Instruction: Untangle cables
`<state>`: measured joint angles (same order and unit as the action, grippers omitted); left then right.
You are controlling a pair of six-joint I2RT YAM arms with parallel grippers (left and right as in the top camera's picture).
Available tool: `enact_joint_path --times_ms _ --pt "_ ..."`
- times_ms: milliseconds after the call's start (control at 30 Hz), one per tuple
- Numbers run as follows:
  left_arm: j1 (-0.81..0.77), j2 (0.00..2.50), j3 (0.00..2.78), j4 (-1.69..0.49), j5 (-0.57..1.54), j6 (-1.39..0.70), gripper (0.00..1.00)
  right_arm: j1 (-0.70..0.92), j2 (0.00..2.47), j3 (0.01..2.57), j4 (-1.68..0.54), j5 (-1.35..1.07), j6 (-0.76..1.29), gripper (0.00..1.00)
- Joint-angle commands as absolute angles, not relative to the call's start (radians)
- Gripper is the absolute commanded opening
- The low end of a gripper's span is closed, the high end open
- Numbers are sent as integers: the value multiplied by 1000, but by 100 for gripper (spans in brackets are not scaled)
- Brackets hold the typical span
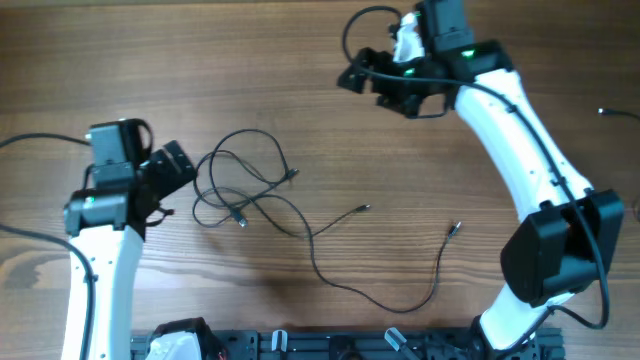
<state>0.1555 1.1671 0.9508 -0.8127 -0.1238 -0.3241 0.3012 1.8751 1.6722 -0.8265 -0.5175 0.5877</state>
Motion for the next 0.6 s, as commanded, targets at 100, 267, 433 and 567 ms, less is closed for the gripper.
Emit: enact_joint_path --times_ms 100,267,433,567 --pt "308 1172 953 -813 -117 -250 100 486 1893 1631 -762 -332 1114 100" --pt "308 1172 953 -813 -117 -250 100 627 1895 1504 -579 -277 1390 94" --pt "308 1172 953 -813 -117 -250 100 752 1942 1390 -423 -214 1592 87" --pt "308 1172 953 -813 -117 -250 100 817 2053 1389 -284 -252 1687 79"
